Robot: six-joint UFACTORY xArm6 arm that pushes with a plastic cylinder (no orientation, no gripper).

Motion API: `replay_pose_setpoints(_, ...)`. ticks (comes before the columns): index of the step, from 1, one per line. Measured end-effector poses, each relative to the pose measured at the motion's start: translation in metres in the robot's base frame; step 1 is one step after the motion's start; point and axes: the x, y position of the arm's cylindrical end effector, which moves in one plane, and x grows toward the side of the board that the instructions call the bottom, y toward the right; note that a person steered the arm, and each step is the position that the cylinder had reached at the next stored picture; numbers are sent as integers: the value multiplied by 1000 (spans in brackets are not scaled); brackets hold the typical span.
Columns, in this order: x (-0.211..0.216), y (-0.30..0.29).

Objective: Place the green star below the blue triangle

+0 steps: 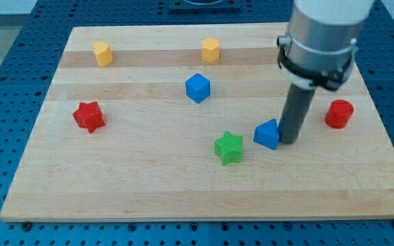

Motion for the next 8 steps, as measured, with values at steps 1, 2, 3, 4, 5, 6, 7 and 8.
replay_pose_setpoints(1, 31, 0)
replay_pose_setpoints(2, 34, 0)
replay_pose_setpoints(3, 0, 0)
replay_pose_setpoints(4, -40, 0)
replay_pose_setpoints(5, -70, -1)
replay_pose_setpoints(6, -52, -2)
replay_pose_setpoints(7, -30, -2)
replay_pose_setpoints(8, -23, -2)
